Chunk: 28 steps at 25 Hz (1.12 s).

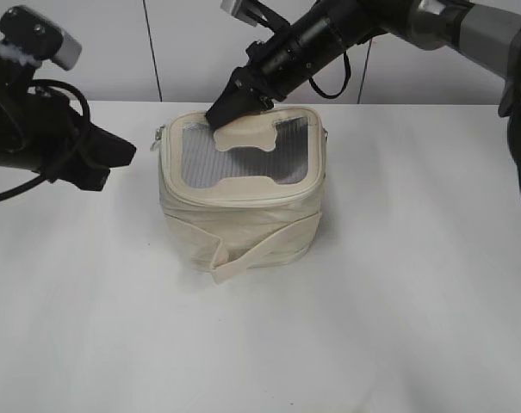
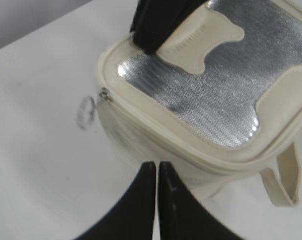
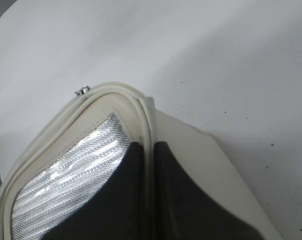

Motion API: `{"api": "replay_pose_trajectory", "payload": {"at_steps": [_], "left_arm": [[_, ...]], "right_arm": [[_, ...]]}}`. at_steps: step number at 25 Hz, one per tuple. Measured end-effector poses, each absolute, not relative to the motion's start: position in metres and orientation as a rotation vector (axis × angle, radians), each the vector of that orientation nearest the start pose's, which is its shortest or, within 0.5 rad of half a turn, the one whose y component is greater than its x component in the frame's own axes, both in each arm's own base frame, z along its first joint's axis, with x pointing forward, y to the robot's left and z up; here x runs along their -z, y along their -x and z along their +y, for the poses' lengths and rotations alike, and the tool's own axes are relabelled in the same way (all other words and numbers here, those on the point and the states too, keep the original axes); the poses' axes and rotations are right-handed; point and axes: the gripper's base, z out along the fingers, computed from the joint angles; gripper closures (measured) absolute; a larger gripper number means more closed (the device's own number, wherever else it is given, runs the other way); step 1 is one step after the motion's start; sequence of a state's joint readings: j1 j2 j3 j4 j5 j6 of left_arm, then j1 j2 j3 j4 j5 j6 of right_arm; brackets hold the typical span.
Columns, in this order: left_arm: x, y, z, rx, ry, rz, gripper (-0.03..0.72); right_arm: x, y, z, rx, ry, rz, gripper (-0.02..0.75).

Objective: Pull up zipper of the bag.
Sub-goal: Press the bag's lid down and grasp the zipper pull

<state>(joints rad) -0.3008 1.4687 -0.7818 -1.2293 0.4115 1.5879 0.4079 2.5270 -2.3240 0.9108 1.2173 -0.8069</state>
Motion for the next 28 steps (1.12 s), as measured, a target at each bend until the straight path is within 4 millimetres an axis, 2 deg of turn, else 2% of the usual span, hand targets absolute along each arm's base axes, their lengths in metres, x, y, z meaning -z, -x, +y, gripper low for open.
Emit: {"api": "replay_pose_trajectory", "payload": {"at_steps": [5, 9, 11, 15, 17, 23, 28], "left_arm": [[-0.213, -0.257, -0.117, 0.43, -0.957, 2.131, 0.683], [-0.21, -0.261, -0.112, 0.351, -0.926, 2.137, 0.652], [-0.207, -0.265, -0.109, 0.28, -0.937, 2.131, 0.557], [-0.187, -0.272, -0.109, 0.229, -1.007, 2.162, 0.283], [-0.176, -0.279, -0.111, 0.227, -1.029, 2.187, 0.214], [-0.17, -0.311, -0.121, 0.231, -1.011, 2.187, 0.172], [-0.171, -0.325, -0.127, 0.257, -0.984, 2.174, 0.171]], "right_arm": [[-0.192, -0.46, 0.272, -1.122, 1.186, 2.23, 0.695], [-0.192, -0.46, 0.272, -1.123, 1.185, 2.23, 0.695], [-0.192, -0.46, 0.272, -1.123, 1.185, 2.23, 0.696], [-0.192, -0.46, 0.272, -1.123, 1.185, 2.23, 0.696], [-0.192, -0.46, 0.272, -1.123, 1.185, 2.23, 0.696], [-0.192, -0.46, 0.272, -1.122, 1.184, 2.23, 0.696], [-0.192, -0.46, 0.272, -1.122, 1.184, 2.23, 0.696]]}}
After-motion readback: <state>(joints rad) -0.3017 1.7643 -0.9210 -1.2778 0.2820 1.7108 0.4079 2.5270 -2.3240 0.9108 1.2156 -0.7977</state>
